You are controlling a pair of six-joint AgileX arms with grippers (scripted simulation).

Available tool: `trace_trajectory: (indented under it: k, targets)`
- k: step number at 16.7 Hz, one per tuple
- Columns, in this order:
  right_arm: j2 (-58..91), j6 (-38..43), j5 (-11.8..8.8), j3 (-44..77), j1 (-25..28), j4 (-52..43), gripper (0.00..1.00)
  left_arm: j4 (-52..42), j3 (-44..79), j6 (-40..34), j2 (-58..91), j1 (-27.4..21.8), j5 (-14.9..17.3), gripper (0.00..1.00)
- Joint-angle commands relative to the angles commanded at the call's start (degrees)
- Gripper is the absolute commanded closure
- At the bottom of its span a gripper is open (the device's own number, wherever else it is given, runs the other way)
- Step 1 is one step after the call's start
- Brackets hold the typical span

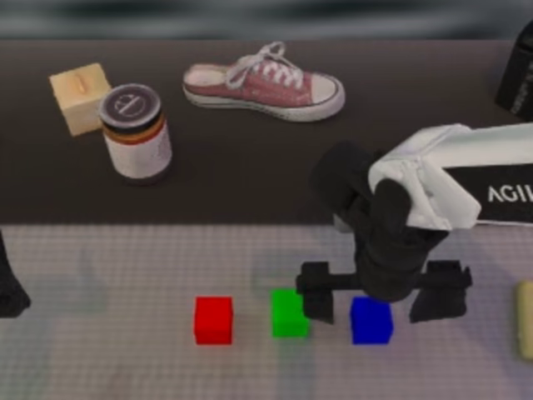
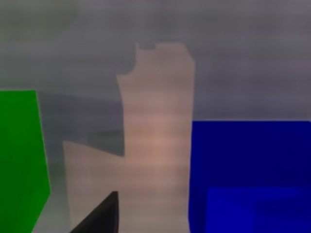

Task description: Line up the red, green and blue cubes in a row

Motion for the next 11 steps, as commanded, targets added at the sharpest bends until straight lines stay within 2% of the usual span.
trace_trajectory:
  k: [3,8,11]
  targets:
    - [-0.4,0.0,0.0,0.8,0.1,-1.0,0.00,0.0,0.0,0.0,0.0,0.0,0.0,0.00]
    - [-4.3,0.0,0.0,6.7,0.4,-11.9,0.00,0.0,0.0,0.0,0.0,0.0,0.0,0.00]
    - [-6.2,-0.1,0.0,8.9,0.5,-15.1,0.00,0.0,0.0,0.0,0.0,0.0,0.0,0.00]
